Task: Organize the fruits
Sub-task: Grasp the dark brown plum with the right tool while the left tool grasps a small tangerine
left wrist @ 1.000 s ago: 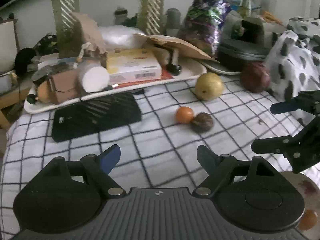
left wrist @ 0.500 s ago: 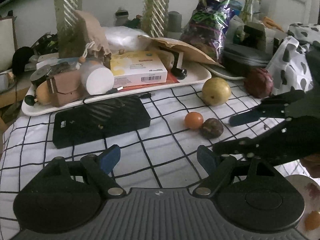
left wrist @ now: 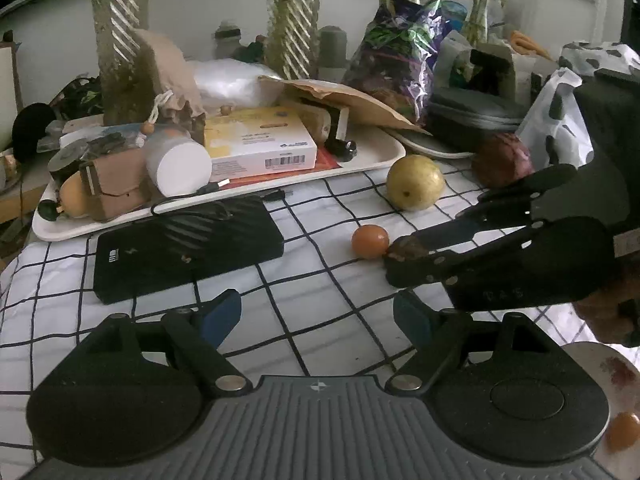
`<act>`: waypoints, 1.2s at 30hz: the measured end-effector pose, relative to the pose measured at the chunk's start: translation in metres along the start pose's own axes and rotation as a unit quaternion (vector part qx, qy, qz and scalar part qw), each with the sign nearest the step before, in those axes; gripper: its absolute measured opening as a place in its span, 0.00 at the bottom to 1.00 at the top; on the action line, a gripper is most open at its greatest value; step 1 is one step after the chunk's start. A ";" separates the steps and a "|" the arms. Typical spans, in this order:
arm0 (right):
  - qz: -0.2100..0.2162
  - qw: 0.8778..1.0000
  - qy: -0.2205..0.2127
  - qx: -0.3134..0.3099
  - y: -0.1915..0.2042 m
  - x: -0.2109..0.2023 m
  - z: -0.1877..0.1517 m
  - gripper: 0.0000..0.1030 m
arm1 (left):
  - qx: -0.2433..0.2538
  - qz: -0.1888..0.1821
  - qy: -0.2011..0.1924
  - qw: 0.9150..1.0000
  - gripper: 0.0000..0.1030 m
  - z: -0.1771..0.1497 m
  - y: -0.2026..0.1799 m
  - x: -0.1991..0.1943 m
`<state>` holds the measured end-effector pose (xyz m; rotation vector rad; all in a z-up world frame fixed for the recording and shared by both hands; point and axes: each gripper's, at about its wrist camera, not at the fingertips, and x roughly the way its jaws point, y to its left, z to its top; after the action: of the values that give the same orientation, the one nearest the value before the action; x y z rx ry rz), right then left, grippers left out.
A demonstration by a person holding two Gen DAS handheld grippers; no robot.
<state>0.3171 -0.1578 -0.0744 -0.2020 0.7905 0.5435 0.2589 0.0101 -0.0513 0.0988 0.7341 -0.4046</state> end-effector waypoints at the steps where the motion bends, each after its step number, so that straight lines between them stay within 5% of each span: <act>1: -0.002 1.000 -0.001 -0.004 0.001 0.000 0.000 0.34 | -0.001 -0.002 -0.001 1.000 0.80 0.000 0.000 0.000; 11: 0.001 1.000 -0.017 -0.001 -0.003 -0.023 -0.001 0.32 | 0.021 -0.011 -0.013 1.000 0.80 -0.002 -0.014 0.001; 22: -0.015 1.000 -0.009 0.020 -0.031 -0.047 -0.026 0.32 | 0.051 -0.031 -0.021 0.998 0.47 0.009 -0.032 0.017; 36: -0.023 0.999 -0.002 0.025 -0.052 -0.056 -0.039 0.33 | 0.072 -0.025 -0.014 0.997 0.34 0.022 -0.032 0.055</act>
<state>0.2888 -0.2380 -0.0626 -0.1728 0.7938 0.4803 0.2975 -0.0419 -0.0701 0.2107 0.6804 -0.5060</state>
